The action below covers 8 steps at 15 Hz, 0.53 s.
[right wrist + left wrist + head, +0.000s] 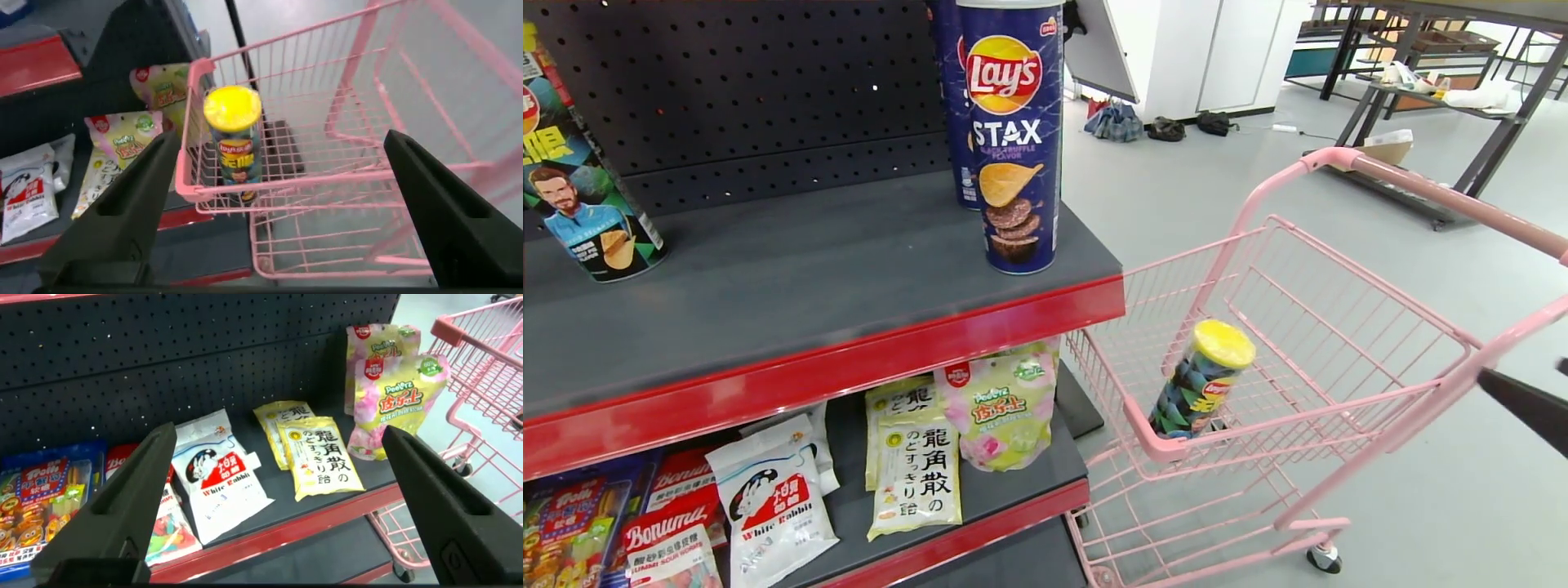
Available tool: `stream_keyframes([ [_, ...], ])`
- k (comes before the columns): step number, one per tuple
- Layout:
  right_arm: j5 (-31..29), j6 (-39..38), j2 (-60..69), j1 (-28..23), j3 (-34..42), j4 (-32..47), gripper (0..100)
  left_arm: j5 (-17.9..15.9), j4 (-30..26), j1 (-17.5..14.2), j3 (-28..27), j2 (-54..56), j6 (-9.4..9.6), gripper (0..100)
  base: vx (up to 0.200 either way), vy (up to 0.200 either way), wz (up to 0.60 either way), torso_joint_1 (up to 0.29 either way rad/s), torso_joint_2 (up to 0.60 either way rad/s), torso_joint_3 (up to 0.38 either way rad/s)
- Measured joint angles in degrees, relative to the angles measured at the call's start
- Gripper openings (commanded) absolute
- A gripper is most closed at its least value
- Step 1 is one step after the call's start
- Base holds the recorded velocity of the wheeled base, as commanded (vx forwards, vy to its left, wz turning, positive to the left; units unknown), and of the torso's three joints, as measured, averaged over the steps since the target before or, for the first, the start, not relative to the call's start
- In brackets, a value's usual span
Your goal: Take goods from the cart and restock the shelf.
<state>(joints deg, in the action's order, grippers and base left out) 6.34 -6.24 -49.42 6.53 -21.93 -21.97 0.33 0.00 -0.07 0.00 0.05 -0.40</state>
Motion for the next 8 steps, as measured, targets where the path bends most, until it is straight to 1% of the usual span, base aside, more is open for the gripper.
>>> stream_keyframes([
  [2, 1.02, -0.54, -15.26, 2.26, -0.09, -11.18, 100, 0.0, 0.0, 0.0, 0.0, 0.0, 0.0, 100, 0.0, 0.0, 0.0, 0.0, 0.0, 0.0],
  [4, 3.25, -0.95, -28.03, 4.29, -0.74, -20.1, 100, -0.01, 0.0, 0.0, 0.0, 0.0, 0.02, 100, 0.0, 0.0, 0.0, 0.0, 0.0, 0.0],
  [5, 4.5, -1.11, -32.06, 4.96, -1.38, -22.61, 100, -0.01, 0.0, 0.0, 0.0, 0.0, 0.0, 100, 0.0, 0.0, 0.0, 0.0, 0.0, 0.0],
  [8, 5.8, -3.0, -39.39, 7.18, -2.46, -23.74, 100, -0.01, 0.0, 0.0, 0.0, 0.0, 0.02, 100, 0.0, 0.0, 0.0, 0.0, 0.0, 0.0],
])
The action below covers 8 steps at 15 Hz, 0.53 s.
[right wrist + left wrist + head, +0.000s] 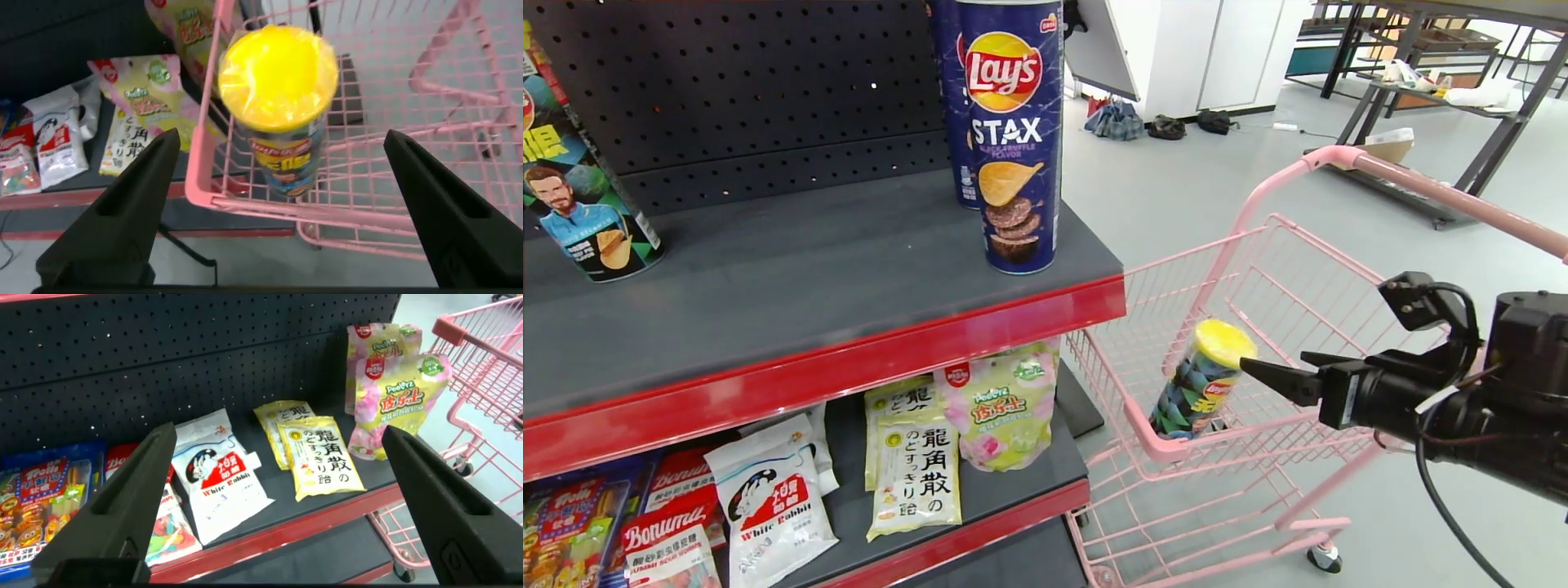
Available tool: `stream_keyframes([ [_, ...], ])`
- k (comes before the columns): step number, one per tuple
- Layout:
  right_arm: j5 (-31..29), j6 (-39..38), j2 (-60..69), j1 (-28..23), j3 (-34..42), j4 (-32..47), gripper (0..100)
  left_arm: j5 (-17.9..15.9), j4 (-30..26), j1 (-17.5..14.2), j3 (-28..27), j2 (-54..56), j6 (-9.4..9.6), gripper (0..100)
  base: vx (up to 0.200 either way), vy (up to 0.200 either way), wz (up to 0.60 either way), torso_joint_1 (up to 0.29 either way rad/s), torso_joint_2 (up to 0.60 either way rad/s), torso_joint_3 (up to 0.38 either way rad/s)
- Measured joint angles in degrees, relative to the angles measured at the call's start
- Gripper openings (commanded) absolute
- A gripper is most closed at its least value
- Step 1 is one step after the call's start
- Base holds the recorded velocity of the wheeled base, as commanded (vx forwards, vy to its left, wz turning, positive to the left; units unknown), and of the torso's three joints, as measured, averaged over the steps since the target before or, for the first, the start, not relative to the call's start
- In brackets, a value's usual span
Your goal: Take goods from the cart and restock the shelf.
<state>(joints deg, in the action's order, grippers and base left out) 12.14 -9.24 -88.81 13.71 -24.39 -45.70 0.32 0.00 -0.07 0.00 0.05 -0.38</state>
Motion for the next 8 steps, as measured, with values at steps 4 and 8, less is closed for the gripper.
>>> stream_keyframes([
  [4, -0.21, -1.29, -2.84, 2.68, 0.45, -0.02, 100, 0.0, 0.0, 0.0, 0.0, 0.0, 0.02, 100, 0.0, 0.0, 0.0, 0.0, 0.0, 0.0],
  [8, -0.07, -1.38, -6.28, 2.88, 0.34, -1.8, 100, -0.02, -0.02, 0.0, 0.0, 0.0, 0.02, 100, 0.0, 0.0, 0.0, 0.0, 0.0, 0.0],
])
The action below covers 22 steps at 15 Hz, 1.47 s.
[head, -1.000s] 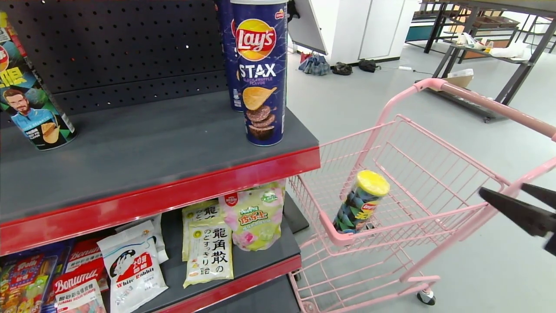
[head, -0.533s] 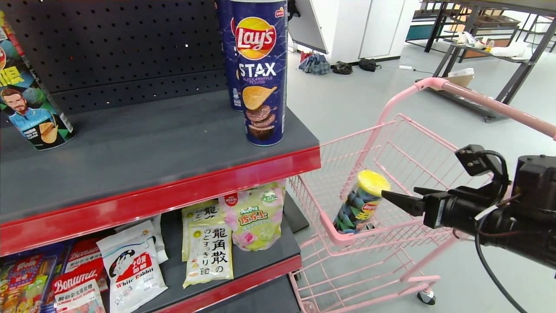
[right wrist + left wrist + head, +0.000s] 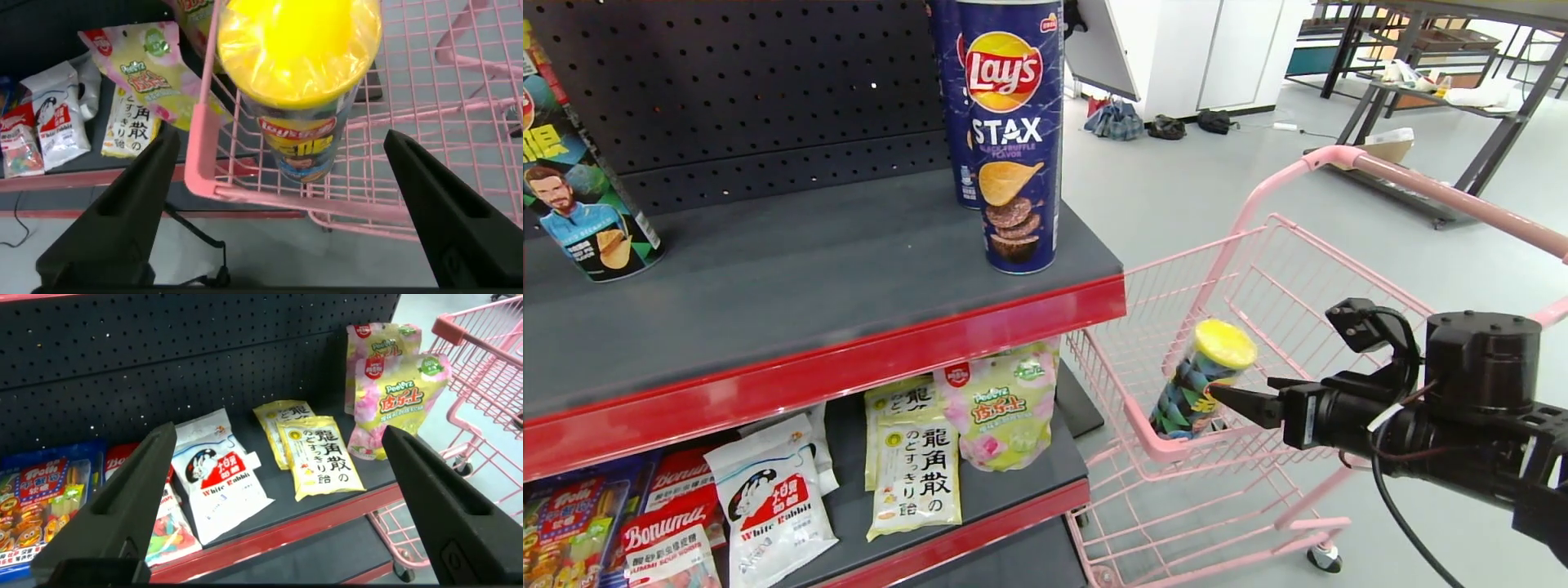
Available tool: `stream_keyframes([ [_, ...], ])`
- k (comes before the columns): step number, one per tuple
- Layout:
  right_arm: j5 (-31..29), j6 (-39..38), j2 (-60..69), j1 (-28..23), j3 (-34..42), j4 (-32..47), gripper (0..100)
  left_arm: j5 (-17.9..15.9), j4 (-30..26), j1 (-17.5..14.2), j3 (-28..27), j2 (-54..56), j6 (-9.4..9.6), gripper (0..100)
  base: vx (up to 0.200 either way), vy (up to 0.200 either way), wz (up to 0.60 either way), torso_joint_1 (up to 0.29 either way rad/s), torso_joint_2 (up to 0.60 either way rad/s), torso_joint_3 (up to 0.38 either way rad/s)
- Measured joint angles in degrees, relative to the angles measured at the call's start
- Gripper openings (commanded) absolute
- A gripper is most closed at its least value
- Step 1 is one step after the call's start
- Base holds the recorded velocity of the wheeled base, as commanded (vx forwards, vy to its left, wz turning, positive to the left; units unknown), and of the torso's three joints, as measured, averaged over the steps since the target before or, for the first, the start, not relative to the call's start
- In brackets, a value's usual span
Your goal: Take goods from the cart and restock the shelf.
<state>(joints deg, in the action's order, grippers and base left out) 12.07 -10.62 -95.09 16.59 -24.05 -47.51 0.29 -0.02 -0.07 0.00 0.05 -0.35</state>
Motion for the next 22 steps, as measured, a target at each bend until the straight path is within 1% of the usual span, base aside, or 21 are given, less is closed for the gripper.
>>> stream_keyframes([
  [3, 0.02, 0.0, -6.38, -0.06, -0.34, -8.08, 100, 0.02, 0.0, 0.0, 0.0, 0.0, 0.02, 100, 0.0, 0.0, 0.0, 0.0, 0.0, 0.0],
  [6, 0.02, 0.11, -11.39, -0.11, -1.3, -12.52, 100, 0.0, -0.02, 0.0, 0.0, 0.0, 0.0, 100, 0.0, 0.0, 0.0, 0.0, 0.0, 0.0],
  [8, 0.02, 0.26, -15.45, -0.11, -3.71, -14.1, 100, 0.02, 0.0, 0.0, 0.0, 0.0, 0.02, 100, 0.0, 0.0, 0.0, 0.0, 0.0, 0.0],
  [11, 0.11, 0.39, -19.58, 0.11, -7.14, -14.29, 100, 0.02, 0.02, 0.0, 0.0, 0.0, 0.0, 100, 0.0, 0.0, 0.0, 0.0, 0.0, 0.0],
  [14, 0.05, 0.39, -22.05, 0.71, -8.8, -14.3, 100, 0.02, 0.02, 0.0, 0.0, 0.0, 0.02, 100, 0.0, 0.0, 0.0, 0.0, 0.0, 0.0],
  [15, -0.09, 0.46, -22.72, 0.85, -8.98, -14.51, 0, 0.0, 0.02, 0.0, 0.0, 0.0, -0.02, 100, 0.0, 0.0, 0.0, 0.0, 0.0, 0.0],
  [18, -0.33, 0.46, -24.61, 1.04, -8.98, -19.47, 0, 0.04, 0.02, 0.0, 0.0, 0.0, 0.02, 100, 0.0, 0.0, 0.0, 0.0, 0.0, 0.0],
  [22, -0.44, 0.96, -25.11, 1.07, -8.96, -19.71, 0, 0.02, 0.02, 0.02, 0.0, 0.0, 0.02, 100, 0.0, 0.0, 0.0, 0.0, 0.0, 0.0],
])
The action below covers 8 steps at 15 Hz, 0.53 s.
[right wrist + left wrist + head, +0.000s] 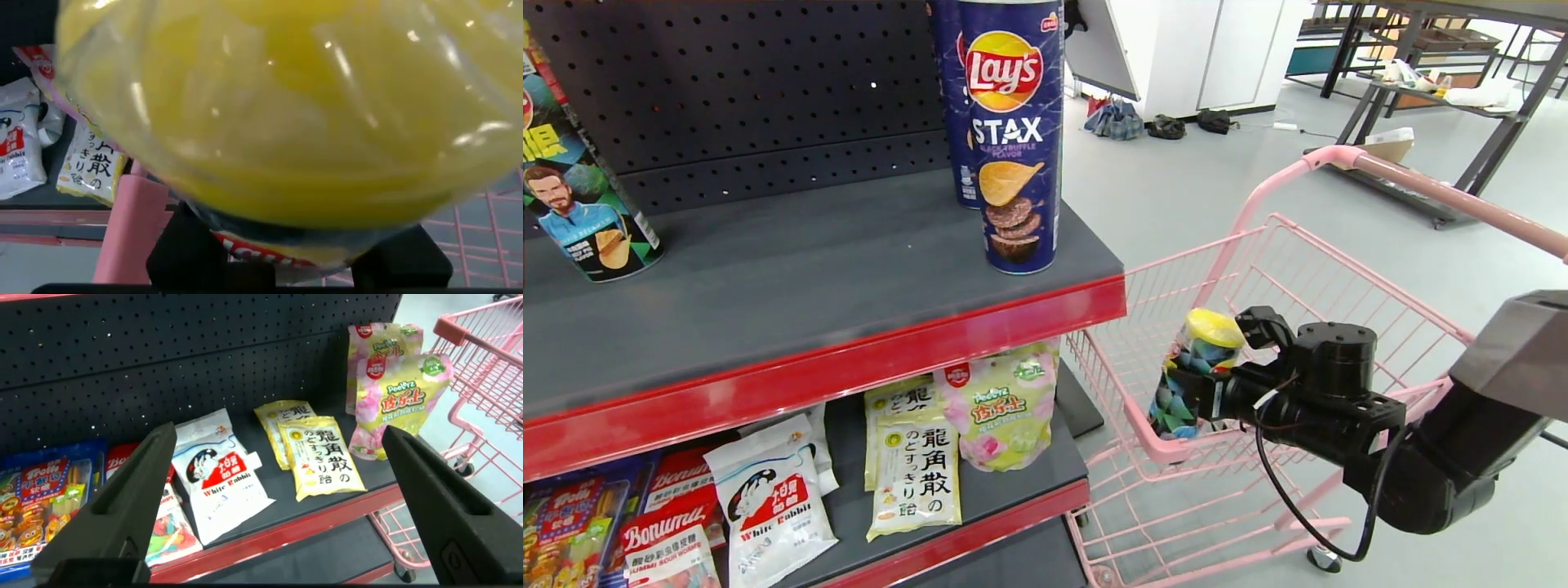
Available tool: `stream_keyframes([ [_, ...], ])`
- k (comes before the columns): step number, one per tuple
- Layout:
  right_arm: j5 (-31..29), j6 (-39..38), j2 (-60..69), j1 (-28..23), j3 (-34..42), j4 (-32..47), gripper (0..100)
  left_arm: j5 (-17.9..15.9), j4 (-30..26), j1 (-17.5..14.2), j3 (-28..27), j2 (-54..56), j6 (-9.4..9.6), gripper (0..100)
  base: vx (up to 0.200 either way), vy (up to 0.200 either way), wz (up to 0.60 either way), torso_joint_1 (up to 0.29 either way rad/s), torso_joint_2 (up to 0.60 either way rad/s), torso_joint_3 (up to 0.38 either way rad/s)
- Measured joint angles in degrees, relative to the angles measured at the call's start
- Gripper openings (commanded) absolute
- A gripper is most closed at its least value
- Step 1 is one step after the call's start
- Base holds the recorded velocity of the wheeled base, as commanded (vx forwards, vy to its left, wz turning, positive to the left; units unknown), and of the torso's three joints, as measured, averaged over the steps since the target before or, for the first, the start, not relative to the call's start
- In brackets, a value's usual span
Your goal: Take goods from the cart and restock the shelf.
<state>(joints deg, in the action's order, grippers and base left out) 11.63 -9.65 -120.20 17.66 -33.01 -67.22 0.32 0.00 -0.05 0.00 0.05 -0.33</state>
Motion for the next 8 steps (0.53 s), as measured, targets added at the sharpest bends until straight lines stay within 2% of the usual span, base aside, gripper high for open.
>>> stream_keyframes([
  [4, -0.09, 3.21, 3.63, -0.33, -2.65, 3.78, 0, 0.01, 0.0, -0.02, 0.0, 0.0, -0.05, 100, 0.0, 0.0, 0.0, 0.0, 0.0, 0.0],
  [8, -1.71, 7.09, 16.86, -2.15, -10.05, 21.87, 0, -0.05, 0.0, 0.0, 0.0, 0.0, -0.02, 100, 0.0, 0.0, 0.0, 0.0, 0.0, 0.0],
])
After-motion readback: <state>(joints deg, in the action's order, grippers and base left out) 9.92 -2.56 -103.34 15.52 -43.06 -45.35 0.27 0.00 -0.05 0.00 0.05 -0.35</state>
